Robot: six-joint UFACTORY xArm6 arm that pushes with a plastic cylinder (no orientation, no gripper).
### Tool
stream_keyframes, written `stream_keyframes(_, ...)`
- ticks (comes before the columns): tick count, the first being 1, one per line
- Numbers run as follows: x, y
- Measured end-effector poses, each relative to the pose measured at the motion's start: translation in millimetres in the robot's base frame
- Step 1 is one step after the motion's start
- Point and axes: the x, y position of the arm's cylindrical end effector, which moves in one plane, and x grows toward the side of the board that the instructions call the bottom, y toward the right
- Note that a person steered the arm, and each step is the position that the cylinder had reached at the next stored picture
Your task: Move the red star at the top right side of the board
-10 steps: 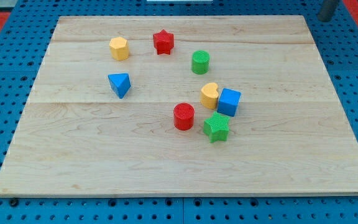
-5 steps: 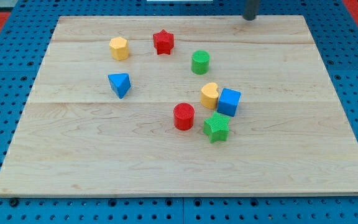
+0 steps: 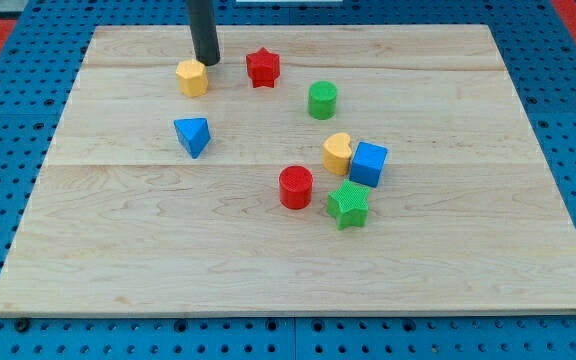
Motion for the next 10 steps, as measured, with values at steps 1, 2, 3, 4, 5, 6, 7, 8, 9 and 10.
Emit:
stream_keyframes(1,20,7)
stream_keyframes(2,26,31)
stream_keyframes(3,18,35)
stream_keyframes(4,6,35)
stream_keyframes(5,7,51)
stream_keyframes(6,30,90)
stream_keyframes(7,34,122)
stream_keyframes(8,33,134)
stream_keyframes(9,29,127)
stream_keyframes(10,20,111)
